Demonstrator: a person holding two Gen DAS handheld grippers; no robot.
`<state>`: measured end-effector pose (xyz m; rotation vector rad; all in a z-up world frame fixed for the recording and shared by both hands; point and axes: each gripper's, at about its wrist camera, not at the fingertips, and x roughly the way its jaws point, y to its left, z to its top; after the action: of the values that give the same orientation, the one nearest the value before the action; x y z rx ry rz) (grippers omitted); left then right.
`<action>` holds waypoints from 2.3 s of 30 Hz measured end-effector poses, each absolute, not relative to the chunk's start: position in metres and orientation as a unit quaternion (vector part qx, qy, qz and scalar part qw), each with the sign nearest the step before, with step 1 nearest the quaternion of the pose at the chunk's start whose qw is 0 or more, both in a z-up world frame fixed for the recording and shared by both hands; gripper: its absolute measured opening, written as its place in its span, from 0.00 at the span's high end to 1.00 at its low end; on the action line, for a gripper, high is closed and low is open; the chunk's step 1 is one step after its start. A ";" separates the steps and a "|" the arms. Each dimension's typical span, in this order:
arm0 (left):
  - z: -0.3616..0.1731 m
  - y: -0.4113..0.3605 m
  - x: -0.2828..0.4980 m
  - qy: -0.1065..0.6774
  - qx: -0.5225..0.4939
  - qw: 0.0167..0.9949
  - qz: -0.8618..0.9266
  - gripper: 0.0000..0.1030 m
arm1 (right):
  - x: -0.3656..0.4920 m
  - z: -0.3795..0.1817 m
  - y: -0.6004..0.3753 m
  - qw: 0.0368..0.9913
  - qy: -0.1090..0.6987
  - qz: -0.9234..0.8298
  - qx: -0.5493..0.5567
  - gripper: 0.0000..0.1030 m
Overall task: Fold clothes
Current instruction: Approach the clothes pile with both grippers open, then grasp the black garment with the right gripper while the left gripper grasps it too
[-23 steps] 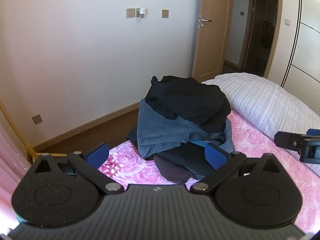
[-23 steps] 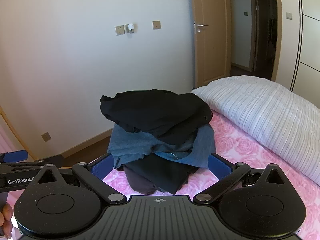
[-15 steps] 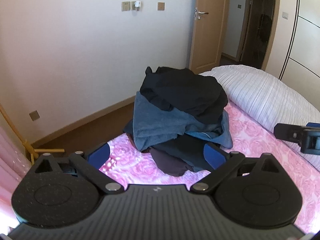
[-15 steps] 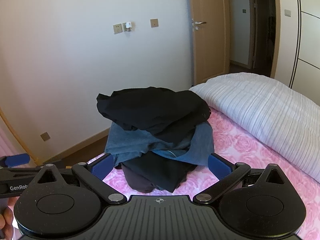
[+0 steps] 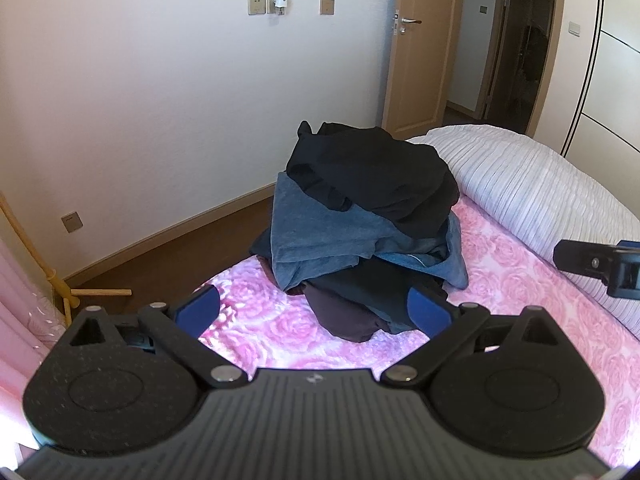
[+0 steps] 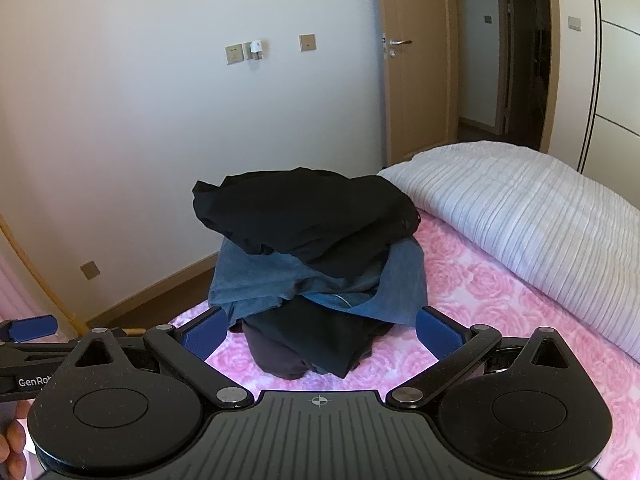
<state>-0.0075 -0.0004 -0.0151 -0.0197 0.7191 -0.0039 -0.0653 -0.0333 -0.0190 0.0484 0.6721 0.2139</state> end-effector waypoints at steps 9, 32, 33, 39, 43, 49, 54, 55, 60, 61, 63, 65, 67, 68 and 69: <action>-0.018 0.004 -0.011 0.357 -0.014 0.934 0.004 0.04 | -0.066 -0.017 -0.030 0.937 0.333 0.106 0.015 0.00; -0.020 -0.004 -0.007 0.366 -0.005 0.930 0.006 0.04 | -0.055 -0.021 -0.040 0.932 0.346 0.110 0.020 0.00; -0.020 -0.005 -0.006 0.367 -0.004 0.930 0.006 0.04 | -0.055 -0.021 -0.041 0.931 0.347 0.109 0.020 0.00; -0.020 -0.011 -0.006 0.369 -0.001 0.929 0.012 0.04 | -0.050 -0.021 -0.051 0.930 0.350 0.110 0.026 0.00; -0.021 -0.015 -0.007 0.371 -0.001 0.929 0.016 0.04 | -0.049 -0.023 -0.057 0.929 0.352 0.113 0.030 0.00; -0.024 -0.021 -0.010 0.377 -0.001 0.926 0.021 0.04 | -0.049 -0.024 -0.066 0.928 0.353 0.116 0.033 0.00; -0.025 -0.023 -0.013 0.380 0.002 0.925 0.024 0.04 | -0.050 -0.028 -0.074 0.927 0.354 0.119 0.041 0.00; -0.025 -0.023 -0.013 0.381 0.002 0.924 0.025 0.04 | -0.050 -0.028 -0.076 0.927 0.354 0.119 0.043 0.00; -0.025 -0.022 -0.011 0.380 0.012 0.924 0.025 0.04 | -0.050 -0.030 -0.077 0.931 0.343 0.119 0.046 0.00; -0.025 -0.021 -0.009 0.379 0.018 0.925 0.025 0.04 | -0.050 -0.030 -0.077 0.932 0.339 0.119 0.045 0.00; -0.024 -0.019 -0.004 0.374 0.023 0.927 0.019 0.04 | -0.048 -0.031 -0.074 0.936 0.332 0.113 0.035 0.00; -0.024 -0.015 0.002 0.366 0.025 0.930 0.009 0.04 | -0.046 -0.032 -0.071 0.939 0.326 0.107 0.027 0.00; -0.025 -0.013 0.013 0.359 0.031 0.933 -0.008 0.04 | -0.042 -0.032 -0.069 0.942 0.318 0.105 0.023 0.00; -0.026 -0.013 0.020 0.354 0.043 0.934 -0.016 0.04 | -0.040 -0.033 -0.068 0.943 0.316 0.104 0.023 0.00; -0.027 -0.014 0.028 0.349 0.056 0.935 -0.025 0.04 | -0.036 -0.034 -0.068 0.943 0.315 0.102 0.023 0.00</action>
<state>0.0278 -0.0138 -0.0272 0.1150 0.7143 -0.0507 -0.0365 -0.0681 -0.0337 0.0473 0.6426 0.2084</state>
